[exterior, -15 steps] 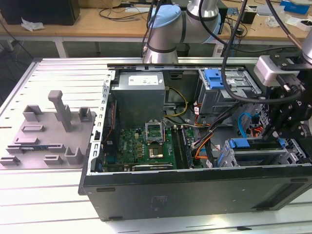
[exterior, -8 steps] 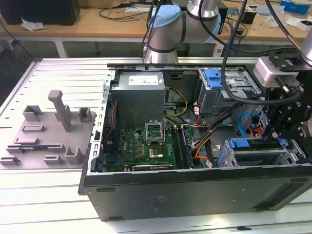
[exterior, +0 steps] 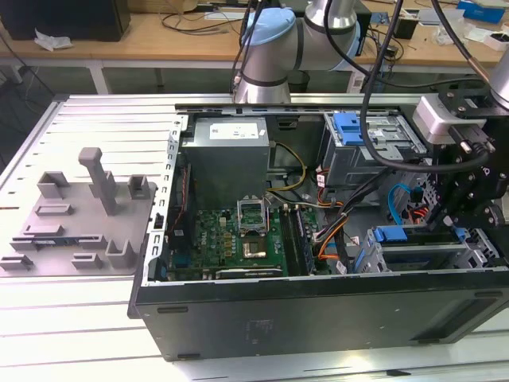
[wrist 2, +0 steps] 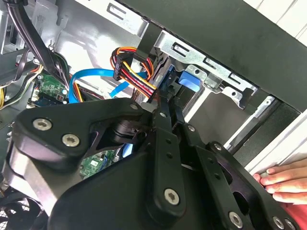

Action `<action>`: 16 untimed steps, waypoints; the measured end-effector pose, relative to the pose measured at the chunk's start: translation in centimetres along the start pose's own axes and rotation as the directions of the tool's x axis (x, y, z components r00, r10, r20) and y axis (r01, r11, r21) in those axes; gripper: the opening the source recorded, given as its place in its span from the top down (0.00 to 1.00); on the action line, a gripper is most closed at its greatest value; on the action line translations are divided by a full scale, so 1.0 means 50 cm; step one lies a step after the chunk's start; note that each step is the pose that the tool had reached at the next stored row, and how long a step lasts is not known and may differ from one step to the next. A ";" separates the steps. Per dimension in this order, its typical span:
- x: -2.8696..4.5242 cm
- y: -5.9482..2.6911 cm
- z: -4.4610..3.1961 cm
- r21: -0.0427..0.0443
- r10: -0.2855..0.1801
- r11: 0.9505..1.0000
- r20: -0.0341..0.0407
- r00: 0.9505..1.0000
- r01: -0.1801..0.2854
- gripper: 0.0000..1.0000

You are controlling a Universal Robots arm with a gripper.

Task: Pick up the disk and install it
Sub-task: 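Insert the first disk wire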

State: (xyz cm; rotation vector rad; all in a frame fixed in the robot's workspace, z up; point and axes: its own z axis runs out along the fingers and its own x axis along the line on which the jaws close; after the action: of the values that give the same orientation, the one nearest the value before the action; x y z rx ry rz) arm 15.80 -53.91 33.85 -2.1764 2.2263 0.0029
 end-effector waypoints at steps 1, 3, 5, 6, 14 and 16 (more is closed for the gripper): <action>0.000 0.000 0.000 0.000 0.000 1.000 0.000 1.000 0.000 0.83; 0.000 0.000 0.000 0.000 0.000 1.000 0.000 1.000 0.000 0.83; 0.000 0.000 0.000 0.000 0.000 1.000 0.000 1.000 0.000 0.83; 0.000 0.000 0.000 0.000 0.000 1.000 0.000 1.000 0.000 0.83; 0.000 0.000 -0.010 0.000 0.000 1.000 0.000 1.000 0.000 0.83; 0.000 0.001 -0.011 0.000 0.000 1.000 0.000 1.000 0.000 0.76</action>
State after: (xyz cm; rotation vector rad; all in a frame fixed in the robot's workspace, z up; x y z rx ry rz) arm 15.76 -53.91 34.37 -2.1763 2.2262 0.0031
